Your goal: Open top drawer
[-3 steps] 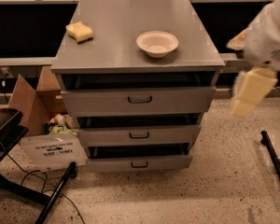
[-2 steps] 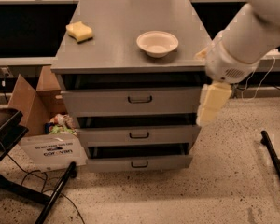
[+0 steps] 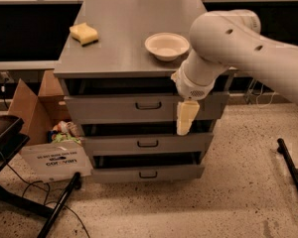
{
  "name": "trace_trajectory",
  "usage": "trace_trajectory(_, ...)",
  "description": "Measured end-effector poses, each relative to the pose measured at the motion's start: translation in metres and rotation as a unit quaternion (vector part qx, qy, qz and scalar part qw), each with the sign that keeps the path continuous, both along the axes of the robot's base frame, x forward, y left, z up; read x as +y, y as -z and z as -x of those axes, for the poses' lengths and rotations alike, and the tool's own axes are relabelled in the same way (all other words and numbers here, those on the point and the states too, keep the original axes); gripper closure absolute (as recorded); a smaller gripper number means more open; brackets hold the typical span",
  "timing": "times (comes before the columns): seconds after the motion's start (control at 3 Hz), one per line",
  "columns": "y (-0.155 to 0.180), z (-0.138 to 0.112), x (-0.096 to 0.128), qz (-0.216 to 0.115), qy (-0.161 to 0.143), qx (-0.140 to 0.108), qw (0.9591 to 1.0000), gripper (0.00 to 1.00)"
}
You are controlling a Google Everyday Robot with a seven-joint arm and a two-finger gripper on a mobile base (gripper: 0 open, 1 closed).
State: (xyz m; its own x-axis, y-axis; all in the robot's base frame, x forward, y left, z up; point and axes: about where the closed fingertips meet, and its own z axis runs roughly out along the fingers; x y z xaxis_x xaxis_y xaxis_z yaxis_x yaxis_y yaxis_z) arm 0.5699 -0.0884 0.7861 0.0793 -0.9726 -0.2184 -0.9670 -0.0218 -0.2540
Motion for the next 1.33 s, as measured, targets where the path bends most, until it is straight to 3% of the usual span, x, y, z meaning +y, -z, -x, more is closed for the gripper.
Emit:
trace_trajectory(0.33, 0.053, -0.044, 0.0, 0.059, 0.016, 0.001, 0.9981, 0.0)
trace_trajectory(0.67, 0.08, -0.07, -0.006, 0.096, 0.038, -0.001, 0.9947, 0.0)
trace_trajectory(1.0, 0.102, -0.099, -0.015, 0.123, 0.083, 0.012, 0.9889, 0.0)
trace_trajectory(1.33, 0.12, -0.11, -0.031, 0.135, 0.128, 0.034, 0.9819, 0.27)
